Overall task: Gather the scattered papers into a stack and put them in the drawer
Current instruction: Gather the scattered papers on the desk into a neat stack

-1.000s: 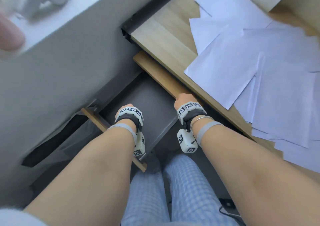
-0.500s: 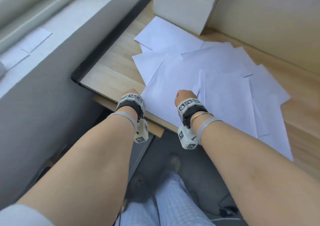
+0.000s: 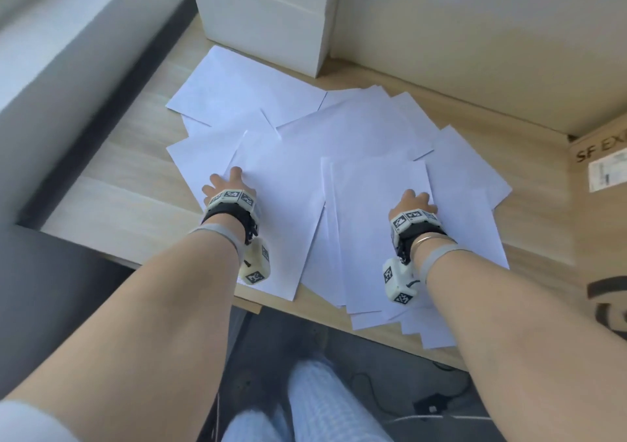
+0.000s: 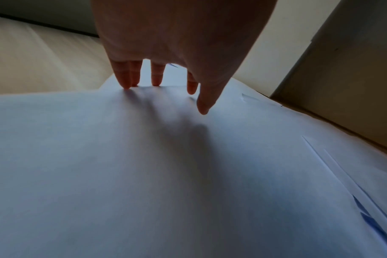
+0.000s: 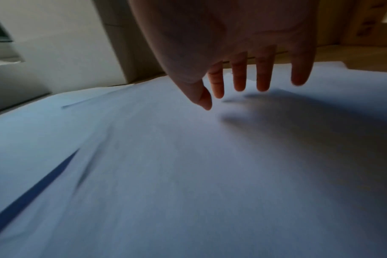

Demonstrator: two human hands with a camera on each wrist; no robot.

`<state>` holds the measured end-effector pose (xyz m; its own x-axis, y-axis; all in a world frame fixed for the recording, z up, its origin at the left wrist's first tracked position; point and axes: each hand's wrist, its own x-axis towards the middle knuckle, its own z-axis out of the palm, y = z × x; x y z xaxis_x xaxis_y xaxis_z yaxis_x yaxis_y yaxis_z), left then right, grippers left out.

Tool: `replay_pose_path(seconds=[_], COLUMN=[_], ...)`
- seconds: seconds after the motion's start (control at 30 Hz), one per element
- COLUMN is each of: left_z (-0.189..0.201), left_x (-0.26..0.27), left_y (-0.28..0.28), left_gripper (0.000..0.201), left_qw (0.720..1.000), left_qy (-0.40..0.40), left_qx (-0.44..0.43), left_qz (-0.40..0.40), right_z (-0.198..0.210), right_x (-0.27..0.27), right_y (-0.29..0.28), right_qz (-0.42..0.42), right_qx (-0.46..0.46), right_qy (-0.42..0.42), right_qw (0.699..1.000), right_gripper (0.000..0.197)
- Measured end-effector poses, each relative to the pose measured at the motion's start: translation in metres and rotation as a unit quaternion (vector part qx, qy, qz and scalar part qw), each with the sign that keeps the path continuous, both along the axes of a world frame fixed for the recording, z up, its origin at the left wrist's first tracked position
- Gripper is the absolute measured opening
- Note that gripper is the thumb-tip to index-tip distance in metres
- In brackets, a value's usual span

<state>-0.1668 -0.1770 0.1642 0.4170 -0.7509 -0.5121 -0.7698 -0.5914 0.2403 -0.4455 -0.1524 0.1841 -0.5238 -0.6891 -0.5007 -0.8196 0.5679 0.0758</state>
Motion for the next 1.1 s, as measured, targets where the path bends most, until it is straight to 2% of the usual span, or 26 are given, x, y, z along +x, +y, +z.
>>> replay_pose_path(seconds=[0.07,0.17,0.23,0.3,0.47,0.63,0.77,0.87,0.93,1.0,1.1], left_z=[-0.003,-0.005,-0.005,-0.006,-0.003,-0.002,0.000,0.000,0.001,0.003,0.003], left_x=[-0.008,-0.024,-0.035,-0.045,-0.069,-0.090,-0.098,-0.095,-0.092,-0.089,-0.086], left_y=[-0.005,-0.011,-0.011,-0.011,-0.013,-0.017,-0.020,-0.026,-0.033,-0.046,-0.073], left_gripper=[0.042,0.041,0.041,0.044,0.053,0.037,0.035,0.035,0.037,0.042,0.048], left_qw=[1.000,1.000,1.000,1.000,0.997,0.993,0.993,0.995,0.997,0.996,0.989], left_qy=[-0.006,-0.012,-0.006,0.010,0.078,0.116,0.114,0.089,0.040,-0.003,-0.017], left_qx=[-0.009,-0.008,0.000,0.006,0.009,0.009,0.015,0.013,-0.005,-0.023,-0.041], left_qz=[0.010,0.002,-0.012,-0.023,-0.025,-0.033,-0.039,-0.045,-0.058,-0.083,-0.140], right_z=[0.000,-0.001,-0.001,-0.002,0.002,0.005,0.007,0.006,0.006,0.005,0.003], right_x=[-0.016,-0.035,-0.042,-0.045,-0.043,-0.037,-0.037,-0.041,-0.045,-0.050,-0.057], right_y=[0.001,0.001,0.001,0.001,-0.002,-0.011,-0.015,-0.018,-0.020,-0.020,-0.020], right_qz=[-0.059,-0.128,-0.157,-0.167,-0.154,-0.118,-0.076,-0.065,-0.081,-0.103,-0.132], right_qx=[-0.012,0.000,0.008,0.007,0.003,0.000,-0.007,0.000,-0.003,-0.016,-0.038], right_qy=[-0.005,-0.024,-0.043,-0.053,-0.065,-0.126,-0.157,-0.177,-0.188,-0.193,-0.198], right_qw=[0.998,0.991,0.987,0.984,0.986,0.985,0.985,0.982,0.979,0.976,0.971], right_gripper=[0.051,0.075,0.088,0.090,0.073,0.057,0.044,0.035,0.035,0.034,0.029])
